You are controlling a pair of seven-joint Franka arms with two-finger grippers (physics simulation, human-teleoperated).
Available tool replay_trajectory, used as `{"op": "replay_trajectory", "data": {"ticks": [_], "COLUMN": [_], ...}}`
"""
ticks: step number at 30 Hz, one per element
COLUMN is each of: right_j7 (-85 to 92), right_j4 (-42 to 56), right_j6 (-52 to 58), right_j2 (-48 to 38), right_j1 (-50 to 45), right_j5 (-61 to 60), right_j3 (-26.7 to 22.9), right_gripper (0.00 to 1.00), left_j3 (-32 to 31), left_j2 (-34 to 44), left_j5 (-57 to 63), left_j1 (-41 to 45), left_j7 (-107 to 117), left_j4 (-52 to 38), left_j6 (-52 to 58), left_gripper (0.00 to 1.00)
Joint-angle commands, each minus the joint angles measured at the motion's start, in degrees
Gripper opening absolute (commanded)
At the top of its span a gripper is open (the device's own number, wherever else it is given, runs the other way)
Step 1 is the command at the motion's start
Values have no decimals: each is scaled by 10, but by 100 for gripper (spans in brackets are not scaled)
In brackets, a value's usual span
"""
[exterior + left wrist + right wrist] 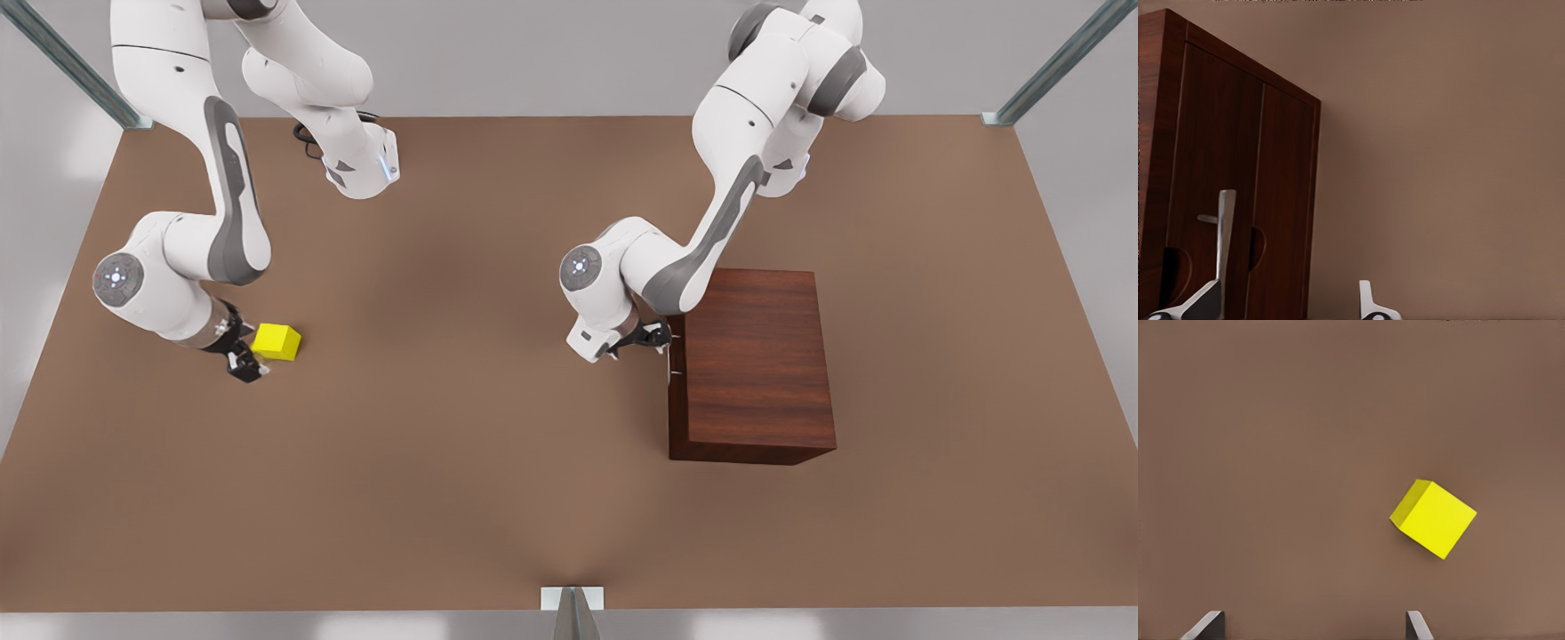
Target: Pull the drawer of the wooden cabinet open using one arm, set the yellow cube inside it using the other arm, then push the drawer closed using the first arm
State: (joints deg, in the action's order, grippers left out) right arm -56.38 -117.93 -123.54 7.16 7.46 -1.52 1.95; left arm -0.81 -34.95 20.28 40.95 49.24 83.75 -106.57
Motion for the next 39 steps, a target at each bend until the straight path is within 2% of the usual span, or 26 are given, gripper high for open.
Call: {"op": "replay_trajectory", "data": {"ticks": [1,21,34,39], "right_j7": [-198,-208,-208,-208], "right_j4": [2,3,3,3], "right_j6": [-28,-27,-27,-27], "right_j2": [0,6,6,7], "right_j1": [1,1,1,1], "right_j5": [-1,1,1,2], "right_j3": [-1,0,0,0], "right_gripper": [100,100,100,100], "left_j3": [0,6,3,3], "left_j2": [1,-11,-28,-44], "left_j5": [8,31,15,15], "left_j1": [0,-1,15,25], "left_j7": [9,29,77,91], "left_j4": [1,27,7,-26], "left_j6": [-4,-23,-47,-47], "left_gripper": [100,100,100,100]}}
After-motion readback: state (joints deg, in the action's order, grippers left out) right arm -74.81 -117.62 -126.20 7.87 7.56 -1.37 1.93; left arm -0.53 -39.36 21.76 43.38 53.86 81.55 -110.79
